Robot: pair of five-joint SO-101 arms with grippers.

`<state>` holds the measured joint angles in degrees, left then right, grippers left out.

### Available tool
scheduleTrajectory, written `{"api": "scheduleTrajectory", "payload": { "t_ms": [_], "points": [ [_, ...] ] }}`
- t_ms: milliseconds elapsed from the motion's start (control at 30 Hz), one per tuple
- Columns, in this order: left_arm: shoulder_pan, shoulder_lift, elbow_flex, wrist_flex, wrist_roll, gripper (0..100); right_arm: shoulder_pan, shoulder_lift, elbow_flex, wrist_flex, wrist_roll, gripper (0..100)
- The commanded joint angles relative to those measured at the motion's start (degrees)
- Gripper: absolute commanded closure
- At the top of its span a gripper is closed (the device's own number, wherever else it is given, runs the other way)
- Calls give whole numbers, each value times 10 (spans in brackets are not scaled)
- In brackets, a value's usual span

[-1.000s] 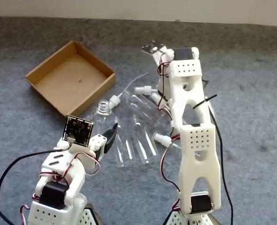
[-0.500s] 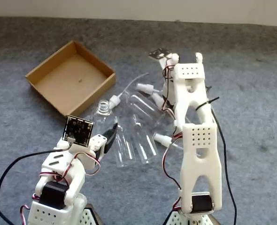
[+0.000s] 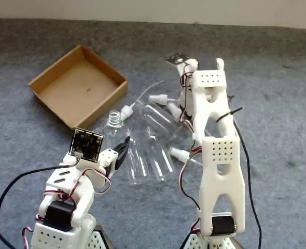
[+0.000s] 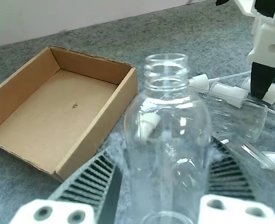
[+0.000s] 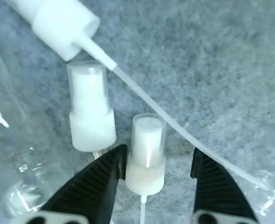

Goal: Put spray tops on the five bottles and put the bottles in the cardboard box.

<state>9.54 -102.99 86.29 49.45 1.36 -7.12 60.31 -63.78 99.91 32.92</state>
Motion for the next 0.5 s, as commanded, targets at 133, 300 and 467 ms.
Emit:
{"api": "scheduleTrajectory", "payload": {
  "t_ms": [133, 300, 467],
  "points": [
    [0, -7, -3, -12, 3, 853, -7, -9, -28, 13, 18, 793],
    [0, -7, -3, -12, 3, 853, -8, -9, -28, 13, 18, 843],
    [0, -7, -3, -12, 3, 853, -5, -9, -33, 14, 16, 936]
  ]
}}
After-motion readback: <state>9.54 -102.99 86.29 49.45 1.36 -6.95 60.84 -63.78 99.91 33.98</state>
